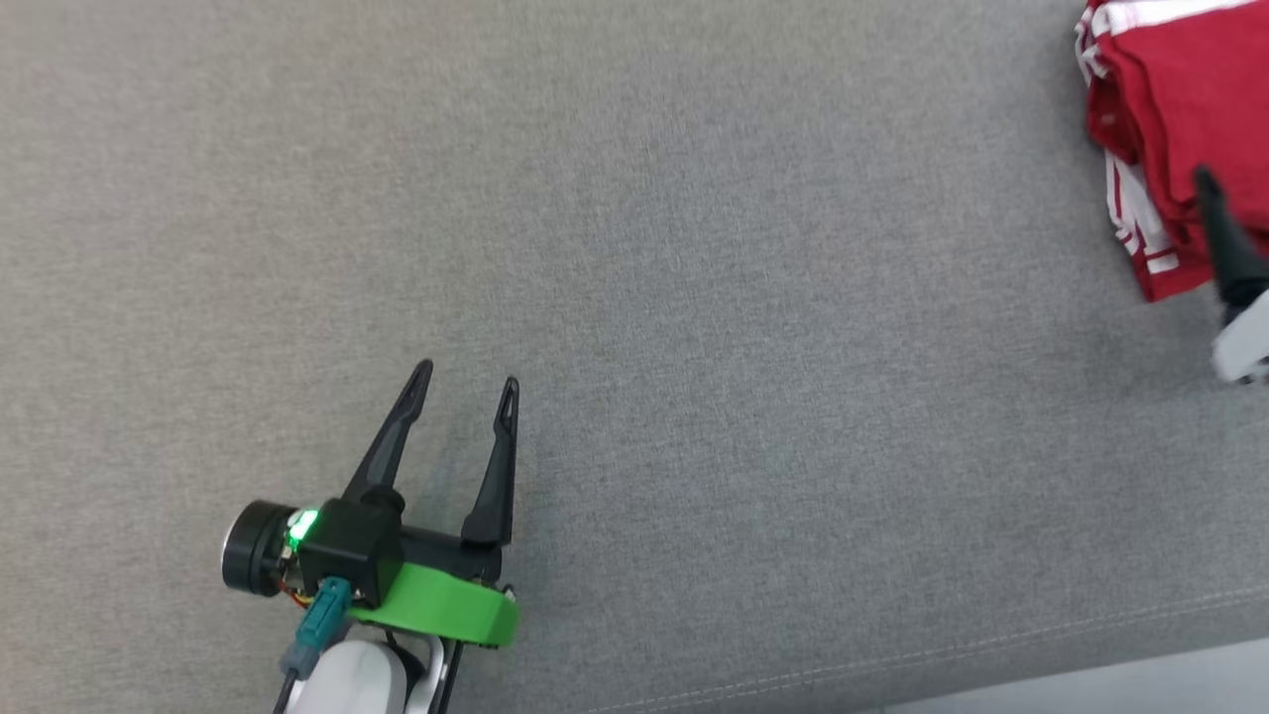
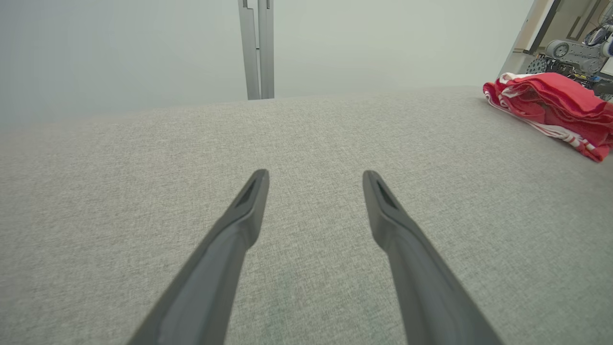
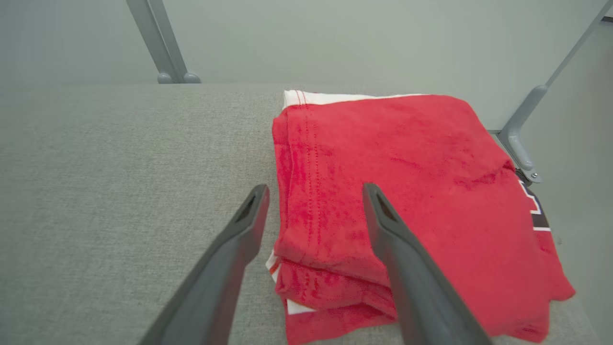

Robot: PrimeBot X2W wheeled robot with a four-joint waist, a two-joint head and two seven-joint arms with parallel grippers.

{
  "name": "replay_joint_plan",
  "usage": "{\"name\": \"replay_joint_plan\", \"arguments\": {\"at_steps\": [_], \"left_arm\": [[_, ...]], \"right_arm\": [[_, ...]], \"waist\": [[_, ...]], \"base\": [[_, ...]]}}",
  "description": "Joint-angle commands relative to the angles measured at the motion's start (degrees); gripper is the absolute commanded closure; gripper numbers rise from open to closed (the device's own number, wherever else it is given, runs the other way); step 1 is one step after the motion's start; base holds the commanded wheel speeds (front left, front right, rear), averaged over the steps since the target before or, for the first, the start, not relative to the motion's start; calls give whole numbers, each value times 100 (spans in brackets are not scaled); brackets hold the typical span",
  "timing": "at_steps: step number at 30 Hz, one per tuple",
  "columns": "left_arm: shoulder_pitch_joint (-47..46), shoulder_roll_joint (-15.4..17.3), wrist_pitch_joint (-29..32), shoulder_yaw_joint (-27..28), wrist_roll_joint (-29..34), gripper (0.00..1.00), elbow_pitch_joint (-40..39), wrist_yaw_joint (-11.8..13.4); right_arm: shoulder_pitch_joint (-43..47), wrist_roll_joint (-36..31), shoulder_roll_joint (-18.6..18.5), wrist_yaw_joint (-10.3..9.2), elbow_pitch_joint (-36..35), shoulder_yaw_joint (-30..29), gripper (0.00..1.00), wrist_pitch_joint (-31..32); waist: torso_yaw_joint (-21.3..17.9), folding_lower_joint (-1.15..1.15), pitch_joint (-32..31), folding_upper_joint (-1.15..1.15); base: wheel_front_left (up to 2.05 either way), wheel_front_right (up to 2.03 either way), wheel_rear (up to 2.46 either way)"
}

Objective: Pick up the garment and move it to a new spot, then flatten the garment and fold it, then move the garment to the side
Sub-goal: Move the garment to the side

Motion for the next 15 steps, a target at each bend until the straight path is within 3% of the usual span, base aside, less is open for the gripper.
{"name": "replay_joint_plan", "arguments": {"at_steps": [1,11,15], "left_arm": [[136,1,4,36,-32,0,1,53],[751,-4,4,180,-143,0,-41,295],[939,-5,4,287,-196,0,-97,399]], "right_arm": [[162,-130,133,-10,-88,-67,0,-45],[1321,-1073,1399,-10,-793,-483,0,-38],[1799,-1596,1958,-10,-1176,-921,0,-38]], "waist": [[161,0,-573,0],[306,0,-1482,0],[299,0,-1690,0]], "base": [[0,0,0],[0,0,0],[0,0,0]]}}
